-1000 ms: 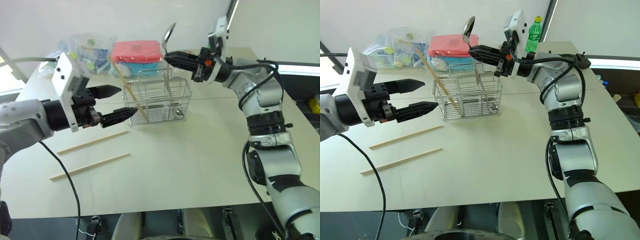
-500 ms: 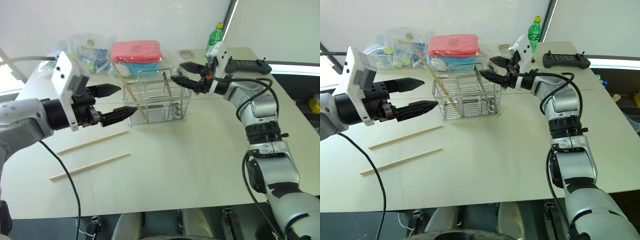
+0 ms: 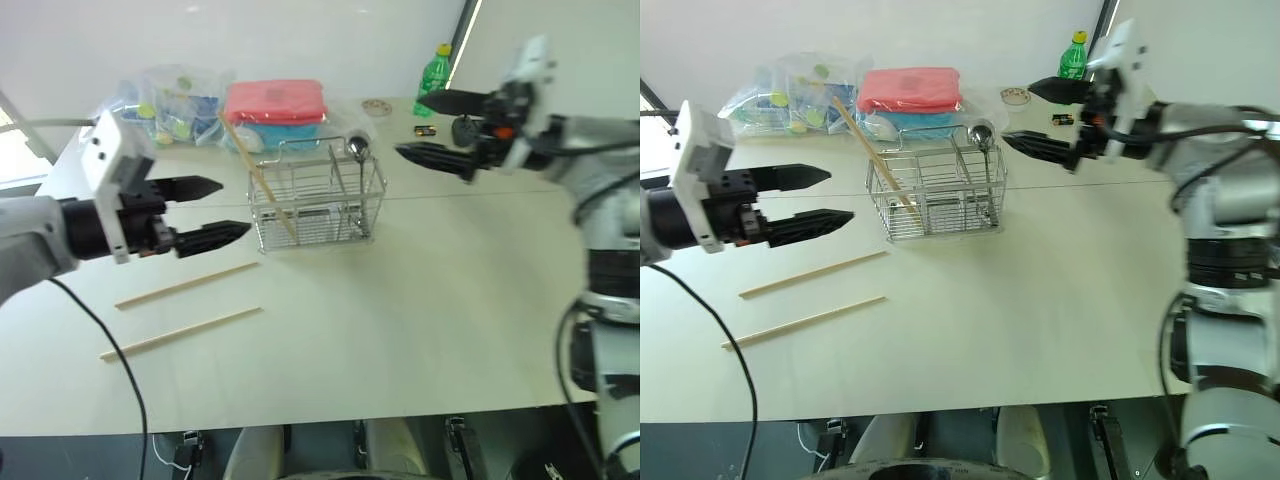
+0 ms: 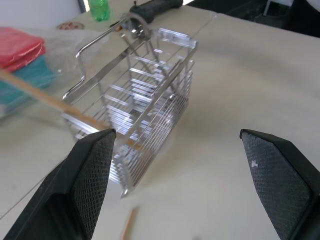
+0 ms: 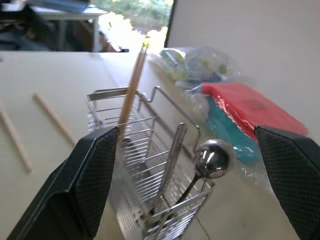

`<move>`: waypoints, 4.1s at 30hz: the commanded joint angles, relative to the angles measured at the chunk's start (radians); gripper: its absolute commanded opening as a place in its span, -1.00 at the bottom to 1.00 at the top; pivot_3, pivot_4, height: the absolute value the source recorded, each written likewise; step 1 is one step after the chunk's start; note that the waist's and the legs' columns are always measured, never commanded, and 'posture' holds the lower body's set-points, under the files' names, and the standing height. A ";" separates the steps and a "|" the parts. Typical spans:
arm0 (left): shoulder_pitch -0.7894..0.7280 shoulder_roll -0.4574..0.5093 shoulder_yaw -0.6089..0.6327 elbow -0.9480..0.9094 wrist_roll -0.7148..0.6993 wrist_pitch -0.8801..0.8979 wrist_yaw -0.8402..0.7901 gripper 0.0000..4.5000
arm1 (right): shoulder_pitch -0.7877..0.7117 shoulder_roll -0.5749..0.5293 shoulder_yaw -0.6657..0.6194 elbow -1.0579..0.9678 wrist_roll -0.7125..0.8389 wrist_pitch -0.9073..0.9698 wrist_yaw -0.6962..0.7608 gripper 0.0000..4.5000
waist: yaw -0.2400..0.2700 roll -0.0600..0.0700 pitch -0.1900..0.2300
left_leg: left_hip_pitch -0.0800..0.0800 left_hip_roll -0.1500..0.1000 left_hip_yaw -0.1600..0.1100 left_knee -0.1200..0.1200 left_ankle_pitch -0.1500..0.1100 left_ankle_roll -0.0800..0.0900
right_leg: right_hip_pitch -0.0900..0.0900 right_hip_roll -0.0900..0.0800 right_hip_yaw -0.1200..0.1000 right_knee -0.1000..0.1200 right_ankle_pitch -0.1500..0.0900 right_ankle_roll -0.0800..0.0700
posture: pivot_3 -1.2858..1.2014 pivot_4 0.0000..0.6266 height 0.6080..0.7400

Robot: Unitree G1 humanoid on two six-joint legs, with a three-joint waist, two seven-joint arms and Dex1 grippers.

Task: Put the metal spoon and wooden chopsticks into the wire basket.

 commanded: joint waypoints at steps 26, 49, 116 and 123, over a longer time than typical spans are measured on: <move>-0.661 -0.385 -0.837 1.150 1.110 -0.667 -0.734 0.87 | 0.608 -0.138 -0.184 -0.509 0.093 0.012 -0.071 0.97 | 0.022 -0.003 0.000 | -0.004 0.002 0.005 0.004 -0.001 0.002 | -0.002 -0.003 -0.003 0.000 0.002 0.003 | 0.03 -0.52 0.27; -0.584 -0.428 -0.803 1.017 1.204 -0.548 -0.785 -0.98 | 0.580 -0.096 -0.176 -0.529 0.188 0.065 -0.208 1.00 | 0.023 -0.004 0.000 | -0.002 0.002 0.004 0.004 -0.001 0.002 | 0.000 -0.003 -0.003 0.001 0.002 0.003 | 0.03 -0.52 0.27; -0.564 -0.781 -0.120 0.496 0.467 -0.298 0.154 -0.84 | 0.552 -0.085 -0.192 -0.479 0.256 0.097 -0.245 1.00 | 0.026 -0.009 0.001 | 0.001 0.000 0.002 0.005 0.001 -0.001 | 0.006 -0.004 -0.004 -0.001 0.004 0.007 | 0.03 -0.52 0.27; -0.517 -0.814 -0.114 0.433 0.442 -0.309 0.177 0.60 | 0.530 -0.082 -0.184 -0.464 0.263 0.104 -0.246 1.00 | 0.026 -0.009 0.001 | 0.001 0.000 0.002 0.005 0.001 -0.001 | 0.006 -0.004 -0.004 -0.001 0.004 0.007 | 0.03 -0.52 0.27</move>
